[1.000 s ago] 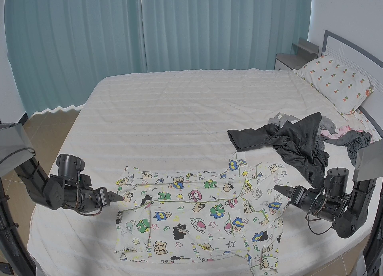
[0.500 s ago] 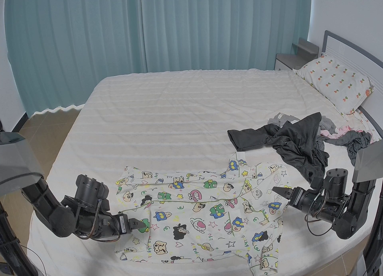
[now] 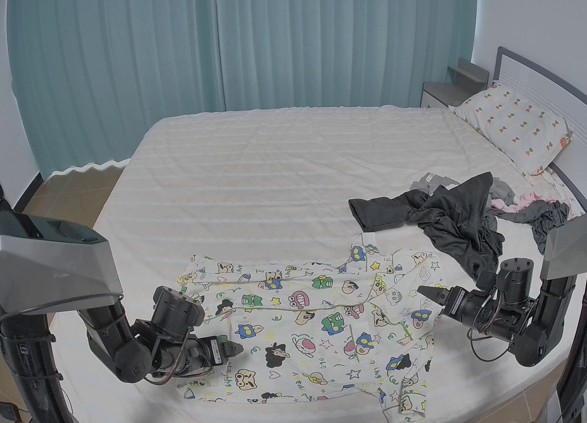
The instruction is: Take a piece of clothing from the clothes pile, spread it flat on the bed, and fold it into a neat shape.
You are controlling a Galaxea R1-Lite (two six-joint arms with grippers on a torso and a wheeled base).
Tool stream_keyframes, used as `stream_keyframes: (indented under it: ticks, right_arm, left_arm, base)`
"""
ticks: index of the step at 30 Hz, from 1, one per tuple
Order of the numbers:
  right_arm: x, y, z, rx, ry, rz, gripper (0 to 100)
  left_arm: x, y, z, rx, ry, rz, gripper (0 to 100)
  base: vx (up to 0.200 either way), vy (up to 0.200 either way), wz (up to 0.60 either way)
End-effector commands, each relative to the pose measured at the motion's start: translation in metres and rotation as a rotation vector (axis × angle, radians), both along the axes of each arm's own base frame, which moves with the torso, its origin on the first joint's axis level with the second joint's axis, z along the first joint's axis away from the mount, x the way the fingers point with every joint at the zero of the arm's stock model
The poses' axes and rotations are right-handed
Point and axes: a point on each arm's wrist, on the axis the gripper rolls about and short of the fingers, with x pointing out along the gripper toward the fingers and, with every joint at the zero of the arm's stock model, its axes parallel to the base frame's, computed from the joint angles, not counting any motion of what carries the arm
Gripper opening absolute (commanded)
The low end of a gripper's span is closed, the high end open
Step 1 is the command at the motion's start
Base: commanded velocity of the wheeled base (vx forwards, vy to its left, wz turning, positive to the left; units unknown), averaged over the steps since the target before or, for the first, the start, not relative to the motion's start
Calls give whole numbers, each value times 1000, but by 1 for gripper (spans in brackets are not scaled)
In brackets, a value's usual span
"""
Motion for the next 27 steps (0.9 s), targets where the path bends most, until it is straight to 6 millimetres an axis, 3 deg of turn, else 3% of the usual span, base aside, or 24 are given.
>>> stream_keyframes:
  ticks: [1, 19, 20, 27]
  right_arm:
    - [0, 0, 0, 1, -2, 1, 100]
    - [0, 0, 0, 0, -1, 1, 100]
    - [0, 0, 0, 0, -1, 1, 100]
    - [0, 0, 0, 0, -1, 1, 100]
  left_arm:
    - [-5, -4, -10, 19, 36, -15, 100]
    - [6, -17, -17, 64, -11, 26, 100]
    - [9, -19, -16, 38, -12, 62, 0]
    - [10, -17, -15, 3, -7, 131, 0]
  base:
    - [0, 0, 0]
    - [0, 0, 0]
    - [0, 0, 0]
    - [0, 0, 0]
